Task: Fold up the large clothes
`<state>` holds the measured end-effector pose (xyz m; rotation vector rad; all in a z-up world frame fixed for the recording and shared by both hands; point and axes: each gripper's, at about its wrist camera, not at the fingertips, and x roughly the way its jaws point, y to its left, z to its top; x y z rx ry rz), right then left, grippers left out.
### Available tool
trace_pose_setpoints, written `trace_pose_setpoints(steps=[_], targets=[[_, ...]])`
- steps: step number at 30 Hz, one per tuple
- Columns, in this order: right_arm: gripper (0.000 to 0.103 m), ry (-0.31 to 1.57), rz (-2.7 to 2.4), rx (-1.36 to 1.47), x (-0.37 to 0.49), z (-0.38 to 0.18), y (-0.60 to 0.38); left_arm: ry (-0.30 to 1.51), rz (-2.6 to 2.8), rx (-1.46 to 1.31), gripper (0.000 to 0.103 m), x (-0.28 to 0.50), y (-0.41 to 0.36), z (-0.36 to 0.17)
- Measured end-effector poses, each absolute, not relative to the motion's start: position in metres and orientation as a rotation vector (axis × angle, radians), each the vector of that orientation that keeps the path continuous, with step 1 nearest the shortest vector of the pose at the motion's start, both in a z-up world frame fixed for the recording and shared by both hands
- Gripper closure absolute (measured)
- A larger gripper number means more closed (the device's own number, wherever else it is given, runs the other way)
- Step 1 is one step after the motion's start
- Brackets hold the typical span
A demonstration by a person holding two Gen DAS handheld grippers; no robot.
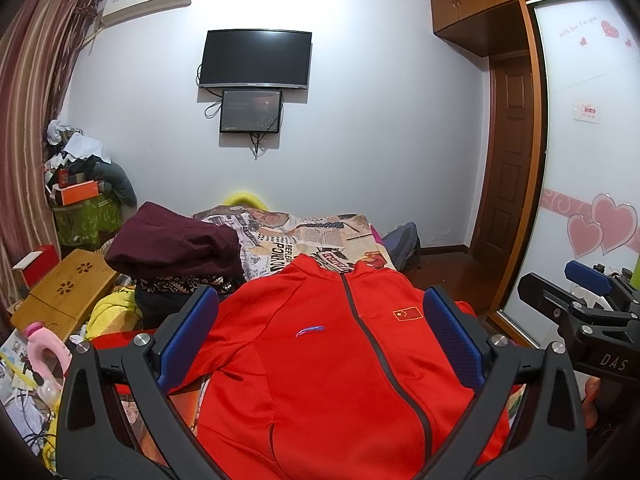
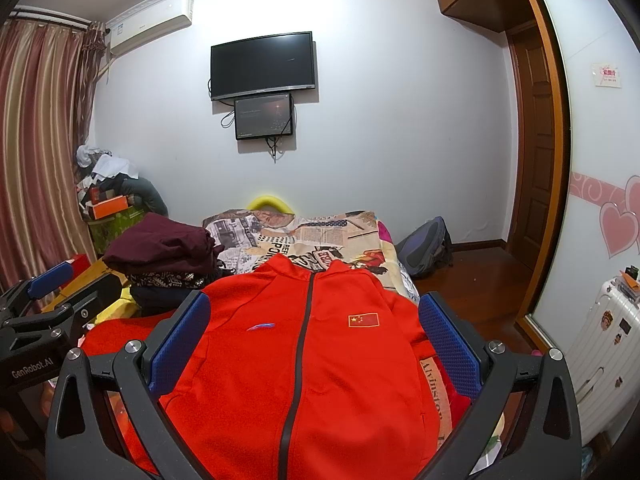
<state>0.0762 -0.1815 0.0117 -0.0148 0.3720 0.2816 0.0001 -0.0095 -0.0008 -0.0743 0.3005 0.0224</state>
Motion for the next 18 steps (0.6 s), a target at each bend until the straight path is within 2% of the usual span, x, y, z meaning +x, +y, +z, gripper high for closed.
trace_pose_setpoints(steps=[18], targets=[[0.000, 0.373, 0.285, -0.015, 0.0774, 0.0111, -0.1807, 0.301, 0.025, -0.080, 0.000, -0.0006, -0.0075, -0.0018]])
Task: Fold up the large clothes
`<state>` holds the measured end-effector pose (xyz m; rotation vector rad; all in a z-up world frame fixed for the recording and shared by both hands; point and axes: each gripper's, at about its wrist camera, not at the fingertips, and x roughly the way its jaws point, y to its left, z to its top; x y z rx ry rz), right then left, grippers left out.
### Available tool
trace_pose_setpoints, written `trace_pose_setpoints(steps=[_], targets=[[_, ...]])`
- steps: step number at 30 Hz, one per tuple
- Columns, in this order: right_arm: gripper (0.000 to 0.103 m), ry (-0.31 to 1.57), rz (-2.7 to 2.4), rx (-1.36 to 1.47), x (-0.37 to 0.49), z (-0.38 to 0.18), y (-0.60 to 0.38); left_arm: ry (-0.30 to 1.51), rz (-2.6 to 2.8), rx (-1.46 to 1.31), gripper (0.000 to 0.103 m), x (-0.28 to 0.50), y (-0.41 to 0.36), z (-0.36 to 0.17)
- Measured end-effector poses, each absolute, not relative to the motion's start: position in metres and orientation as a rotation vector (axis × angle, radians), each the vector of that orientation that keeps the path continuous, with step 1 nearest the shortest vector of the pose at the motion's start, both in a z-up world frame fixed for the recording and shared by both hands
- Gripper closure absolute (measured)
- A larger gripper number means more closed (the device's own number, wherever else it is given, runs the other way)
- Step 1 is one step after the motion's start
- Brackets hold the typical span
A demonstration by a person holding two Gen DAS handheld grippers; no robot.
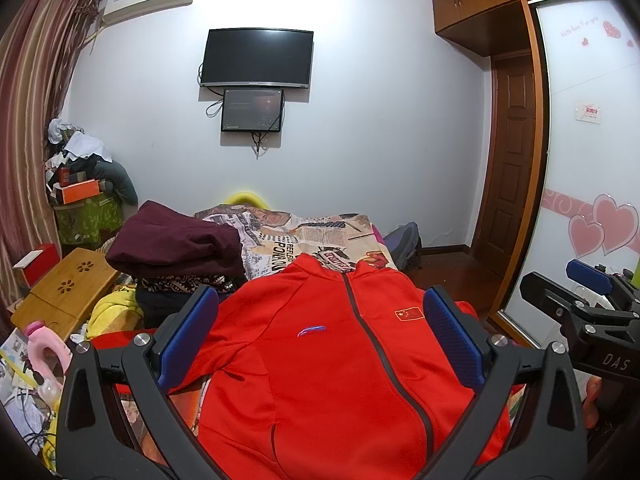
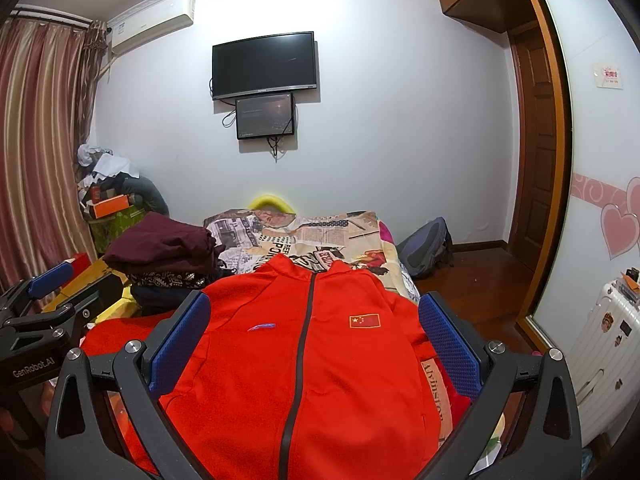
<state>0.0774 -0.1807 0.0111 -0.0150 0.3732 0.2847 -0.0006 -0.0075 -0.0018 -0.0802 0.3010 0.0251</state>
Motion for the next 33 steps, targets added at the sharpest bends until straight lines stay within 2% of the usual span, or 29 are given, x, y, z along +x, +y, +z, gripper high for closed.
trace_pose_setpoints(steps=[24, 33], targets=[[0.000, 0.388, 0.282, -0.018, 0.080, 0.006, -0.178, 0.307, 0.041, -0.095, 0.000, 0.006, -0.001, -0.005], [0.000, 0.429, 0.265, -0.027, 0.101, 0.001, -0.175, 0.308, 0.131, -0.127, 0.000, 0.028, 0.036, -0.012]])
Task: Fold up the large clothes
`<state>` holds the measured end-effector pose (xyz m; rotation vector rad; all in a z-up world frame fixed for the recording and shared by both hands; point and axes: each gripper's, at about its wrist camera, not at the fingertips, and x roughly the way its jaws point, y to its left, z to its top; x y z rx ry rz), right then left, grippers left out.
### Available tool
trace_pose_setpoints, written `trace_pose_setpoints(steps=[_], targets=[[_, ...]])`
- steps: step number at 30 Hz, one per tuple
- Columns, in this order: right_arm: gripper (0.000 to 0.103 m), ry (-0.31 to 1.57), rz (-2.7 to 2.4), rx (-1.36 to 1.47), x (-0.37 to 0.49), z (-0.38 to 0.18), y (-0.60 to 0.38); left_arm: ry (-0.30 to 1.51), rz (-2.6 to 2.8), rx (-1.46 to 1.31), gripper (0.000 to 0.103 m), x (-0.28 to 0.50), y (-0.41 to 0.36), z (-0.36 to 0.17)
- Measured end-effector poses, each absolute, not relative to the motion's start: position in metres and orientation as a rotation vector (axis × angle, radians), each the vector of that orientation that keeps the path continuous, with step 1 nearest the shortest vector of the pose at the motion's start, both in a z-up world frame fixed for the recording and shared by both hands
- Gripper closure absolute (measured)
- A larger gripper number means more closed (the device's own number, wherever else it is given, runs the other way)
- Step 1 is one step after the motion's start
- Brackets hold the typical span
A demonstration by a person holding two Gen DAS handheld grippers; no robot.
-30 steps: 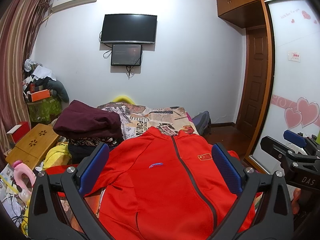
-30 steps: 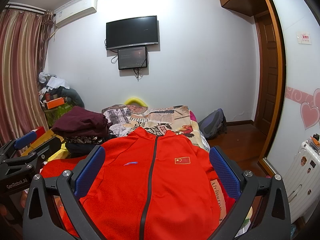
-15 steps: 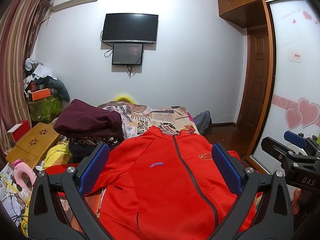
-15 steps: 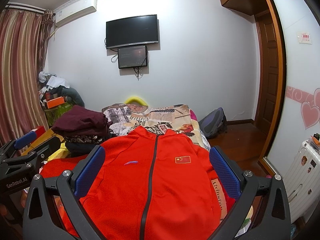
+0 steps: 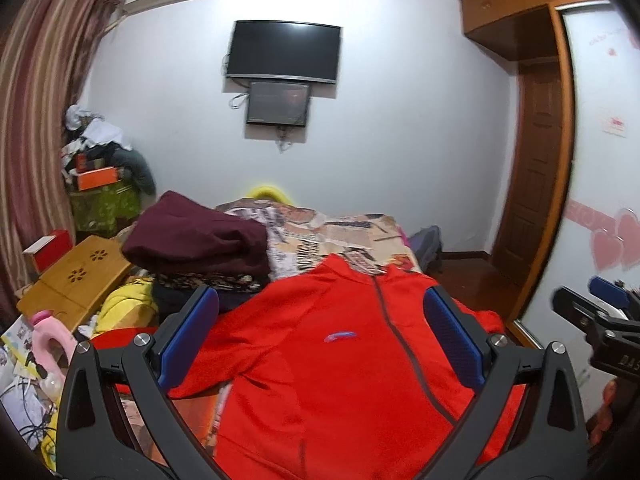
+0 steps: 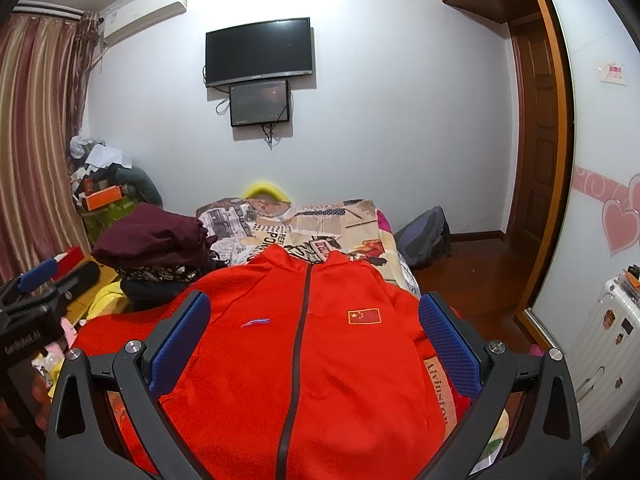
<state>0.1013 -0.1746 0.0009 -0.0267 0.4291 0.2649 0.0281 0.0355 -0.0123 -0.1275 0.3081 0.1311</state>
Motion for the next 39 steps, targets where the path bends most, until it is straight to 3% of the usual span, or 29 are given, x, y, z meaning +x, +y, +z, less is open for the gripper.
trace_pose_setpoints(steps=[11, 26, 29, 31, 39], targets=[[0.000, 0.519, 0.214, -0.068, 0.151, -0.019, -0.168, 0.355, 0.489, -0.167, 0.000, 0.067, 0.148, -0.047], [0.000, 0.685, 0.210, -0.097, 0.211, -0.065, -0.144, 0.733, 0.735, -0.641, 0.000, 0.066, 0.345, -0.201], [0.000, 0.715, 0.222, -0.116, 0.217, -0.074, -0.135, 0.782, 0.718, -0.785, 0.008, 0.060, 0.367, -0.236], [0.000, 0.729, 0.227, -0.132, 0.221, -0.078, -0.128, 0.820, 0.699, -0.873, 0.020, 0.058, 0.379, -0.258], [0.000, 0.762, 0.240, -0.167, 0.230, -0.089, -0.115, 0.786, 0.629, -1.083, 0.031, 0.051, 0.399, -0.298]])
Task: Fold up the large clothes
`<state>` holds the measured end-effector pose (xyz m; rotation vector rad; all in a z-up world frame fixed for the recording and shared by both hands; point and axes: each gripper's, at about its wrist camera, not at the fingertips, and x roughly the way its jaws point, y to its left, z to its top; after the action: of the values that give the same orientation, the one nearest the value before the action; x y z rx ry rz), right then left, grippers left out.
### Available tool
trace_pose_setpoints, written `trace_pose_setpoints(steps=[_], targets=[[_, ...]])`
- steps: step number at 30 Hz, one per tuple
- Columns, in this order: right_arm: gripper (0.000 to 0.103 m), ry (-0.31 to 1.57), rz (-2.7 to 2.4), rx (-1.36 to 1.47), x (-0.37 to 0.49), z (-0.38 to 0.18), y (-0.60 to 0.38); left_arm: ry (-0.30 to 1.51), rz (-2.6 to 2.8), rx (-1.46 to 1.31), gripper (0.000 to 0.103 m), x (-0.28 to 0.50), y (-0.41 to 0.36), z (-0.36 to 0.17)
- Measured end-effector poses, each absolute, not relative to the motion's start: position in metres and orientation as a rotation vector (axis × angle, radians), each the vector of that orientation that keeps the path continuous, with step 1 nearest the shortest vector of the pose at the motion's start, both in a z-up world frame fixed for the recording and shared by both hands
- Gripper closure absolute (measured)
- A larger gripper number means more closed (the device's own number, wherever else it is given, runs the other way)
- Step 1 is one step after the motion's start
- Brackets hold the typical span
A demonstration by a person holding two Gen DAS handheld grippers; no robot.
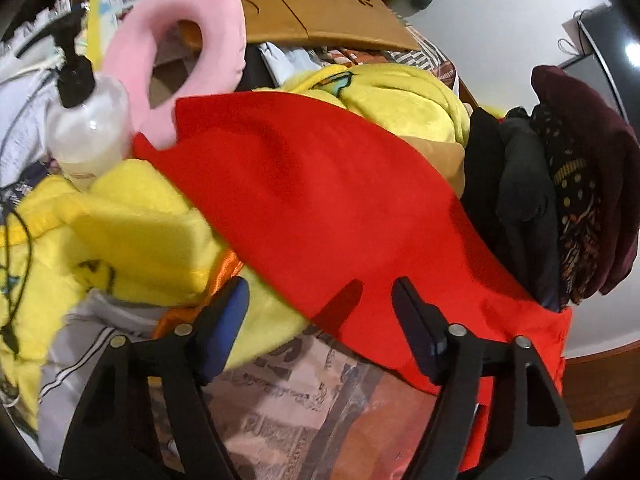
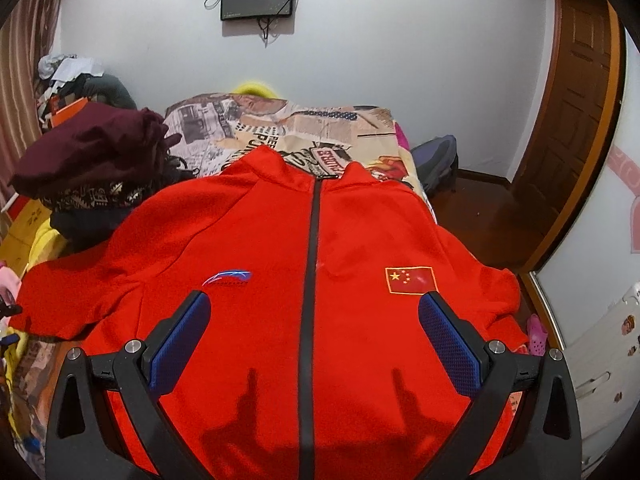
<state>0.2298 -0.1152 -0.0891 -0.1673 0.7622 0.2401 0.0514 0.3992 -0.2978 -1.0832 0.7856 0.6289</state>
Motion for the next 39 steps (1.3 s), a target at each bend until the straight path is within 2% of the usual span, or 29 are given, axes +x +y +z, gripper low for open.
trace_pose_setpoints(steps=[2, 5, 9, 10, 17, 28, 34, 39], targets=[[0.000, 0.768, 0.241, -0.173, 0.231, -0.090, -0.114, 0.787, 0.639, -1.093, 0.035, 0.054, 0.402, -0.301], [0.000, 0.773, 0.241, -0.180, 0.231, -0.090, -0.113, 0.796, 0.678, -1.079, 0.054, 0.056, 0.406, -0.304], [0.000, 0.771, 0.243, -0.172, 0.231, -0.090, -0.113, 0.810, 0.735, -0.957, 0.094, 0.058, 0.403, -0.292], [0.000, 0.772, 0.242, -0.168, 0.231, -0.089, -0.115, 0.815, 0.749, -0.917, 0.097, 0.060, 0.402, -0.288], [0.000, 0.756, 0.236, -0.175, 0.226, -0.084, -0.121, 0.726, 0.716, -0.667, 0.101, 0.078, 0.369, -0.216], [0.000, 0.716, 0.275, -0.129, 0.231, -0.069, -0.143, 0.485, 0.414, -0.475, 0.101, 0.131, 0.275, -0.081], [0.000, 0.688, 0.285, -0.124, 0.234, -0.064, -0.152, 0.449, 0.265, -0.397, 0.101, 0.176, 0.212, -0.045], [0.000, 0.695, 0.291, -0.126, 0.237, -0.067, -0.161, 0.467, 0.150, -0.325, 0.101, 0.215, 0.157, -0.036]])
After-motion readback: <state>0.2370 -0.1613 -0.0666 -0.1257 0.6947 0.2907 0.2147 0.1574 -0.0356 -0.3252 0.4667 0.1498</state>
